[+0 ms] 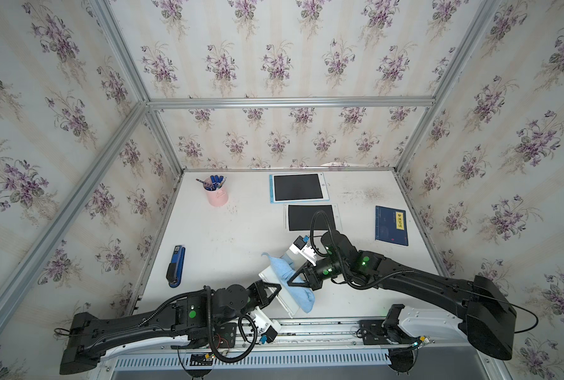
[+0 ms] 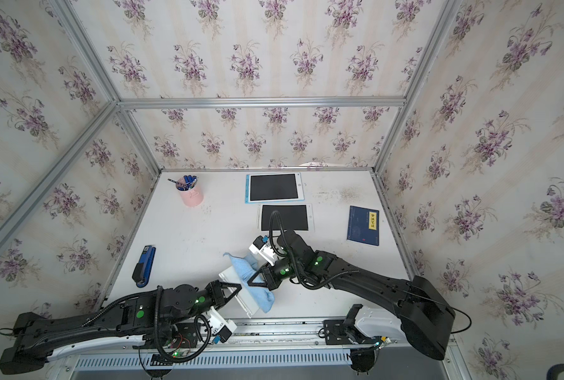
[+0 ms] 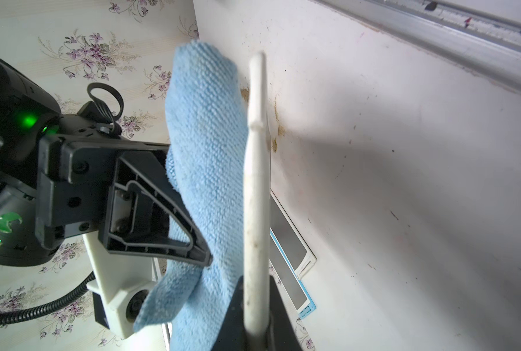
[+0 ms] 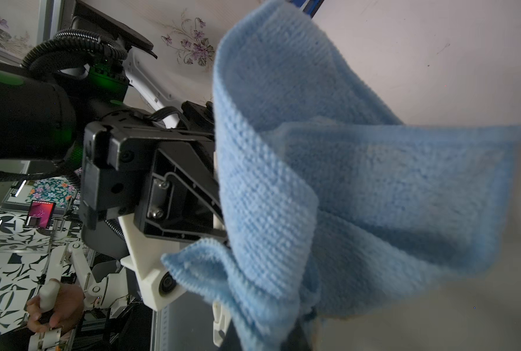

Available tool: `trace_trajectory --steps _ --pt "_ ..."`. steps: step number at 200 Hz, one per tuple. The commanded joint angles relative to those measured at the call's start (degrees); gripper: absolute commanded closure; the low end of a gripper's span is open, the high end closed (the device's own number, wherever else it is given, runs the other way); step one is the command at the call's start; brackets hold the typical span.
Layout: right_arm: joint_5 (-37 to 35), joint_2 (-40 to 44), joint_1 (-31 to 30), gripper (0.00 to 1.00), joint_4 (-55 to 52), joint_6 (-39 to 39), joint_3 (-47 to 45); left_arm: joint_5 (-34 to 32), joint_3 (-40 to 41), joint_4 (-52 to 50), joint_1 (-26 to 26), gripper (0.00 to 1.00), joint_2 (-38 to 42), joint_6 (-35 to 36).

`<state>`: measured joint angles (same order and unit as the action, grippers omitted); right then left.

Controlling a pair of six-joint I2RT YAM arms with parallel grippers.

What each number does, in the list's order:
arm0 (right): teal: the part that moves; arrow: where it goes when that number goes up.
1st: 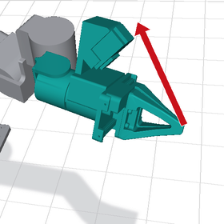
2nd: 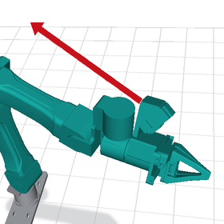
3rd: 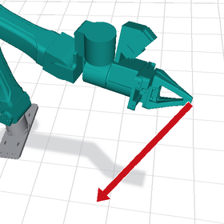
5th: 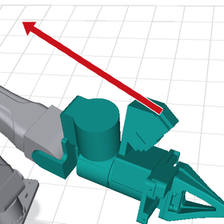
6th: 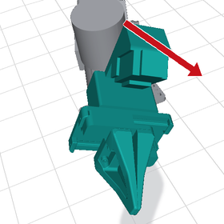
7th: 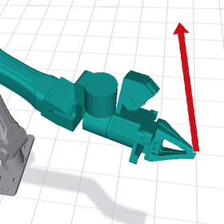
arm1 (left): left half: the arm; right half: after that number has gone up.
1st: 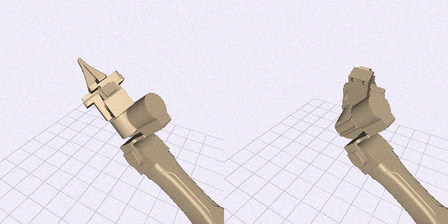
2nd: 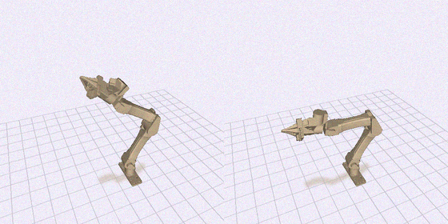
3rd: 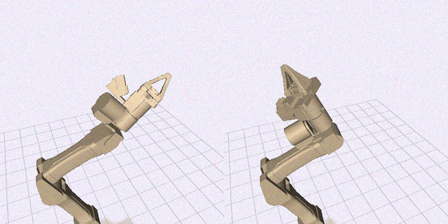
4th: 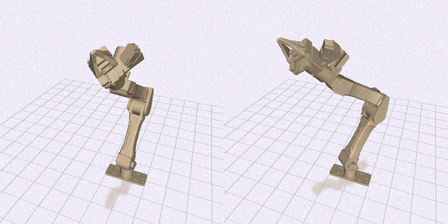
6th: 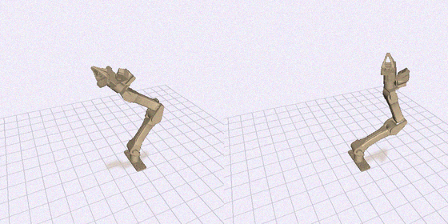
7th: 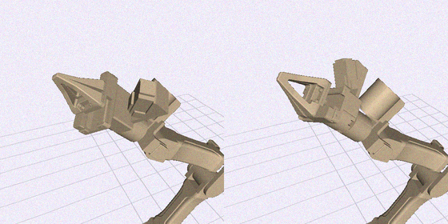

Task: Wipe the drawing tablet
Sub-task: Wipe the dirt from the drawing tablet.

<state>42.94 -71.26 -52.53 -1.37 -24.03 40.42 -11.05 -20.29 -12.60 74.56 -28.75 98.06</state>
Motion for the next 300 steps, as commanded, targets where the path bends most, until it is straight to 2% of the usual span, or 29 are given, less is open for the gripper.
trace_trajectory --steps 1,22,41,47,59,74,88,101,124,139,156,177,197,212,224,228,249,269,291,300 --pt "-3.5 -4.3 4.4 1.0 -3.9 0.4 1.6 -1.2 -0.7 2.8 0.1 1.0 0.1 -0.3" --pt "-10.5 -8.5 15.5 1.0 -7.7 -2.3 -0.6 -1.5 -0.7 2.9 0.4 1.0 0.1 -0.2" --pt "-19.6 -8.2 18.3 1.0 -12.2 -0.8 -0.4 -1.8 -0.7 2.8 0.6 1.0 0.2 0.0" --pt "-19.4 -7.9 18.2 1.0 -12.7 0.0 -0.3 -1.8 -0.8 2.8 0.6 1.0 0.3 0.0" --pt "-14.3 -6.7 17.7 1.0 -12.0 1.3 -0.5 -2.0 -0.8 2.6 0.7 1.0 0.4 0.0" --pt "-10.3 -4.8 13.9 1.0 -12.0 3.2 -0.5 -2.0 -0.8 2.5 0.7 1.0 0.4 0.0" --pt "-6.7 -3.2 7.7 1.0 -12.5 5.2 -0.1 -2.1 -0.8 2.5 0.6 1.0 0.4 0.0" --pt "-2.6 -2.2 1.8 1.0 -11.8 5.1 0.1 -2.1 -0.7 2.6 0.6 1.0 0.4 0.0" --pt "0.4 -1.3 -8.3 1.0 -9.4 3.6 1.7 -2.2 -0.9 2.6 0.7 1.0 0.3 0.0" --pt "1.6 -0.3 -10.8 1.0 -7.5 2.4 1.4 -2.3 -0.9 2.5 0.6 1.0 0.2 -0.1" --pt "-1.0 1.1 -10.6 1.0 -7.4 1.3 -1.6 -2.5 -1.1 2.2 0.8 1.0 0.4 -0.1" --pt "-6.7 0.5 -5.5 1.0 -9.6 -0.3 -6.0 -2.7 -1.1 2.2 0.8 1.0 0.8 -0.1" --pt "-10.9 -1.2 7.1 1.0 -11.7 -1.5 -9.5 -2.6 -1.1 2.3 0.7 1.0 1.2 0.2" --pt "-11.6 -2.0 16.4 1.0 -12.0 -1.4 -10.8 -2.4 -1.1 1.8 0.9 1.0 2.0 0.8" --pt "-11.8 -3.0 20.8 1.0 -12.4 -0.9 -10.1 -2.5 -1.3 1.2 0.9 1.0 3.1 1.1" --pt "-11.9 -3.5 23.9 1.0 -12.8 -0.5 -9.3 -2.4 -1.4 1.1 0.9 1.0 3.7 1.1" --pt "-12.9 -4.7 26.1 1.0 -14.4 0.3 -5.2 -1.6 -1.7 1.0 1.0 1.0 6.1 0.5" --pt "-16.3 -1.5 26.1 1.0 -15.4 -0.5 -2.0 -2.3 -2.6 1.8 1.1 1.0 7.1 -2.4" --pt "-26.7 6.2 26.2 1.0 -18.2 -1.7 0.2 -5.9 -9.0 -0.7 1.0 1.0 4.9 -14.4" --pt "-32.1 9.7 26.1 1.0 -19.7 -2.0 1.1 -9.1 -12.2 0.0 1.0 1.0 2.8 -22.8"
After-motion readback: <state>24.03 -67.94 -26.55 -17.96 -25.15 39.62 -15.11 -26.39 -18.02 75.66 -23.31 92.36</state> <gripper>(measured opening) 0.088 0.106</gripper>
